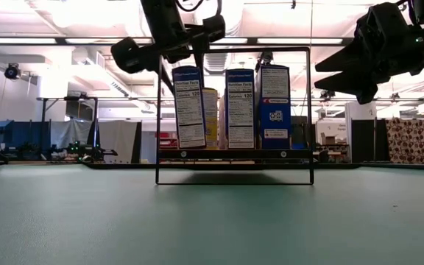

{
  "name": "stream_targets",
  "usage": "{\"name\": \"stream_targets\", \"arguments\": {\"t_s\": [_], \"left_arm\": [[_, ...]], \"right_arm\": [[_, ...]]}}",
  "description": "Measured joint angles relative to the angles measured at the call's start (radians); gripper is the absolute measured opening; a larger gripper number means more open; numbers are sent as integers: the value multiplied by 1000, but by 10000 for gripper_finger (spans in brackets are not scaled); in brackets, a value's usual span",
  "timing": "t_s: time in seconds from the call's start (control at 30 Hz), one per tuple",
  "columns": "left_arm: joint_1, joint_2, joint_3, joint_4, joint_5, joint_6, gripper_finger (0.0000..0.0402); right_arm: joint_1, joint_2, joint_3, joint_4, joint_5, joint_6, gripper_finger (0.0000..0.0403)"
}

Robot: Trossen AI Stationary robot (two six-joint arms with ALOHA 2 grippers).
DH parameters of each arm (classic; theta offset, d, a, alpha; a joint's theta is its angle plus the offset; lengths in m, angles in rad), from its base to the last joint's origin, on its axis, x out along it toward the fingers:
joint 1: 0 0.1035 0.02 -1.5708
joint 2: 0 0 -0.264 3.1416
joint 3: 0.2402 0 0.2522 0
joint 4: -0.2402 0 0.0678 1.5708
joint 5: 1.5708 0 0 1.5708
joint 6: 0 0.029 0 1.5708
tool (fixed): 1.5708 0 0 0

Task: Stack cereal on shelf
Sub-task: Put the pink cereal box on the shelf

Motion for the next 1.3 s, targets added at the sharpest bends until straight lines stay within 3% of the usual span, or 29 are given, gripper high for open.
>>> {"name": "stream_targets", "arguments": {"t_s": [0.57, 1.3], "left_arm": [[0, 0, 0, 49, -1, 8, 189], [2, 2, 30, -42, -1, 6, 161]], "right_arm": [[0, 0, 0, 0, 0, 0, 240], [0, 0, 0, -4, 0, 0, 240]]}}
